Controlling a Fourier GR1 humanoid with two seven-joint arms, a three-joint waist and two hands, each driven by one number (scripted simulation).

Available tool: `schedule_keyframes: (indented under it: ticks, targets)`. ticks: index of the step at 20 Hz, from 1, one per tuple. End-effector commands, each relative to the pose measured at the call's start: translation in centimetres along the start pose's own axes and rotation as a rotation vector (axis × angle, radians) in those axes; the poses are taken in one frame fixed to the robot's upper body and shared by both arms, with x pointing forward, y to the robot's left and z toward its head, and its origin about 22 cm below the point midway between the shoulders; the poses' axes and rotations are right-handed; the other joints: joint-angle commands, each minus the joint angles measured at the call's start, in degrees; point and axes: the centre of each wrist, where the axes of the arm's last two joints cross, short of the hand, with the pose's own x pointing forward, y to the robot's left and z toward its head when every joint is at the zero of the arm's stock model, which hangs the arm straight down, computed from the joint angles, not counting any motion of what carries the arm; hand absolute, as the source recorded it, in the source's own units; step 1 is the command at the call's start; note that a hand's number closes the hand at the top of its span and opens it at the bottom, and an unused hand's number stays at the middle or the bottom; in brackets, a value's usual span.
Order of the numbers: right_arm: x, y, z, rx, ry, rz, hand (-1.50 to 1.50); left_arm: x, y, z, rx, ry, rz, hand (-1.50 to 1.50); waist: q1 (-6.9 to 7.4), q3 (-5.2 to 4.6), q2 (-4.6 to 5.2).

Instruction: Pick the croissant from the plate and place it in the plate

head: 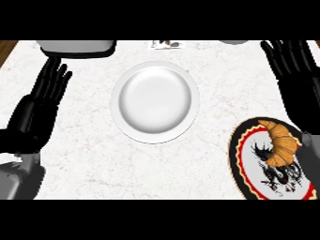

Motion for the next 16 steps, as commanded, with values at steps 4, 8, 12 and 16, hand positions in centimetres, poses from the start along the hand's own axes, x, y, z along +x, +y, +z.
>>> schedule_keyframes:
  ticks: [4,8,12,16]
  targets:
    - [-2.5,-7.8,3.0,0.23,0.068,-0.116,1.5,-3.9,2.2,2.0,0.093,0.225,-0.11,0.0,-1.0,-0.76,0.97]
    - [4.5,-10.9,0.4,0.332,-0.005,0.584,1.5,-5.1,2.9,2.7,0.118,0.333,-0.11,0.0,-2.19,-1.68,0.95]
    - [-7.6,-15.9,9.7,-0.003,0.001,0.041,-1.5,-5.4,3.3,1.3,0.113,0.395,-0.108,0.0,-1.25,-0.55,1.76]
    - [-9.1,-18.3,13.1,0.229,0.044,0.136,-1.5,-5.4,3.5,1.8,0.098,0.398,-0.105,0.0,0.3,-0.7,1.06]
